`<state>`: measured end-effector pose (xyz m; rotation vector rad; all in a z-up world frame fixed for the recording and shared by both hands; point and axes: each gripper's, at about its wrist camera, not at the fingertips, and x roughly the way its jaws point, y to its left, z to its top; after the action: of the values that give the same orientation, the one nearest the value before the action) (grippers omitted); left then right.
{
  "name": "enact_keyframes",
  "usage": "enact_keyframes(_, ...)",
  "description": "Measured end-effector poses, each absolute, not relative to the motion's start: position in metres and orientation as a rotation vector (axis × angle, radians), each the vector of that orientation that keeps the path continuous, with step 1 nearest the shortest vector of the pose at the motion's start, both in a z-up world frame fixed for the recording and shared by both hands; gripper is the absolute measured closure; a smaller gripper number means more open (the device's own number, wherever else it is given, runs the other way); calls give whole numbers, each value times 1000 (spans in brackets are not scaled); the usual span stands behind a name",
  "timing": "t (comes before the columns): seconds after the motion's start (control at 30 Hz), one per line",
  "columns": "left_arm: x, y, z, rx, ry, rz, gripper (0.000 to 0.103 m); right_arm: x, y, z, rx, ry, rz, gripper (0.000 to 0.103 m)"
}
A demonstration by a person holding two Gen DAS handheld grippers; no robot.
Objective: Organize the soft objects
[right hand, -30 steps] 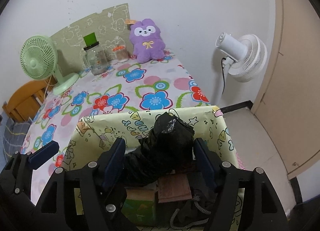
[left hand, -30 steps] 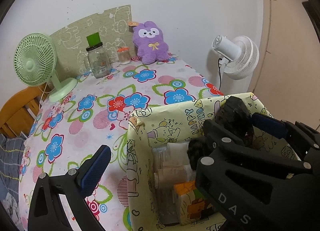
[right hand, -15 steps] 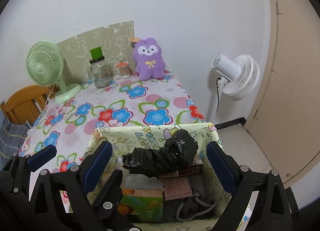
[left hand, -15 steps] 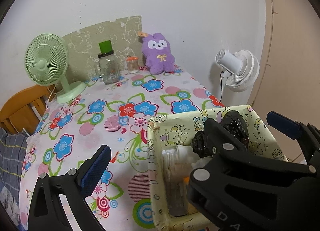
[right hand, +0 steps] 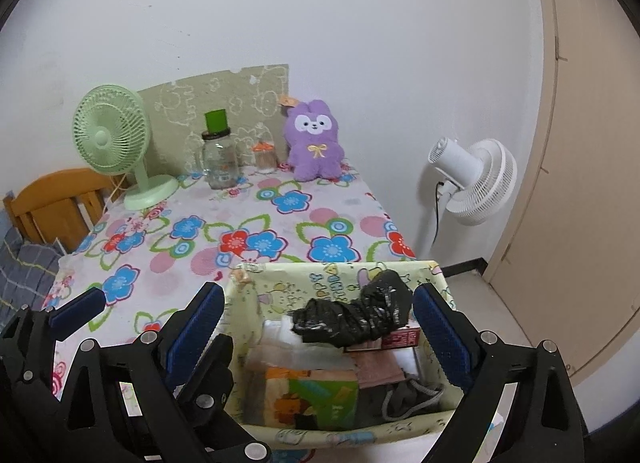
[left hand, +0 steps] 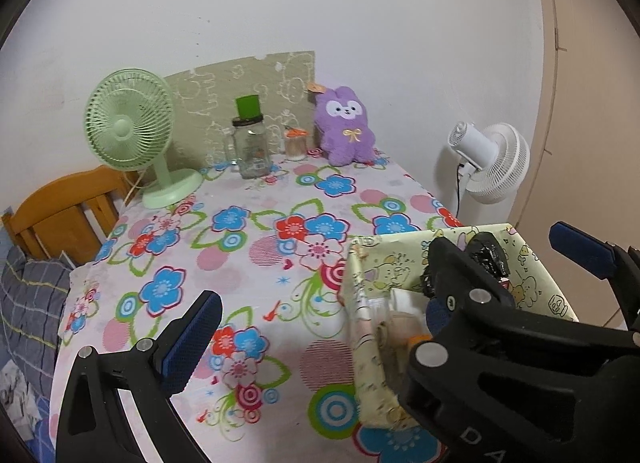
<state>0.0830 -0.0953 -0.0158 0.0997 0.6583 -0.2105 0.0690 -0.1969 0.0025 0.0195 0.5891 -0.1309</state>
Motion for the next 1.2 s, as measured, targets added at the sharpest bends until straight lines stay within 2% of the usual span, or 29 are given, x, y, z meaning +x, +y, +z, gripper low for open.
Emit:
enact_keyframes(0.5, 44, -36, 1, 36, 583, -124, 0, 30, -158, 20, -9, 515, -90, 5)
enact_keyframes(0.63, 33, -19, 5, 14, 562, -93, 0, 17, -150, 26, -22, 481, -78, 1)
enact_keyframes(1.2, -1, 27, 16, -36, 493, 25, 0, -16, -147, 37, 1, 420, -44, 0)
